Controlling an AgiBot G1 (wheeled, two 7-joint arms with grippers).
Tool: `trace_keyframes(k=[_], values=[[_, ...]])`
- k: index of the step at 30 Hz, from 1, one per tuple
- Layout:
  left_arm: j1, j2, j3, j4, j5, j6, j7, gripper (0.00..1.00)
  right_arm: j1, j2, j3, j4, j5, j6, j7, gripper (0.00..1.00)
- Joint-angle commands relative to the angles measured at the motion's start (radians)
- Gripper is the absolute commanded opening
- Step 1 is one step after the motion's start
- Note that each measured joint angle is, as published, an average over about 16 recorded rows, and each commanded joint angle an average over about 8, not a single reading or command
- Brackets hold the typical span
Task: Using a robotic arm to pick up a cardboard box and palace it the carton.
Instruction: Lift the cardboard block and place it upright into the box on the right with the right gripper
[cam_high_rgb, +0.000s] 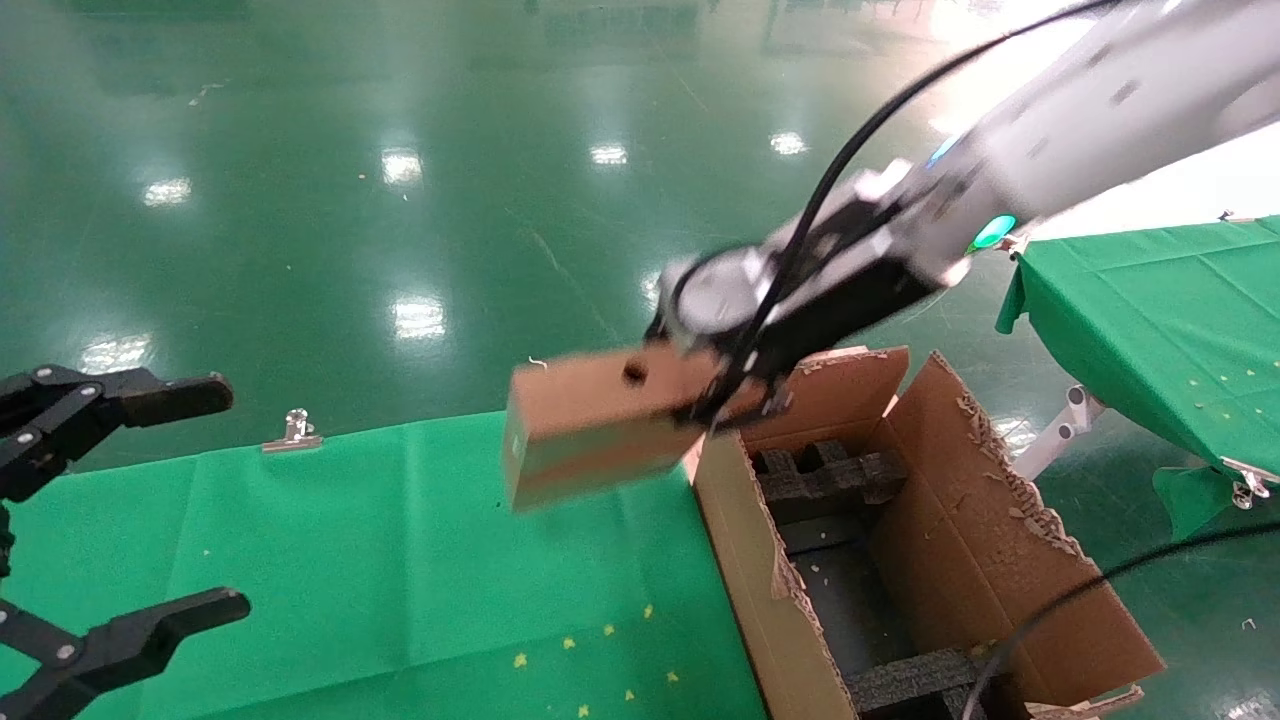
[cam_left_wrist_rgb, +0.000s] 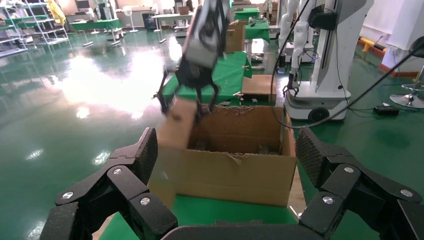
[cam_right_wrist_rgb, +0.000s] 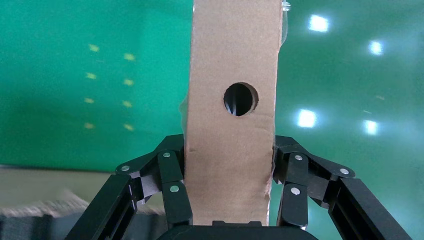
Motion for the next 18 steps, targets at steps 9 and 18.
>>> trace_keyframes(k=[9,18], values=[[0.000,0.000,0.000,0.000,0.000,0.000,0.000,1.00,0.155,0.087,-0.078,-0.071,0.040,-0.001,-0.041,0.00],[0.000,0.000,0.000,0.000,0.000,0.000,0.000,1.00,0.253,0.241,-0.195,-0.050,-0.004,-0.007,-0.008,0.00]])
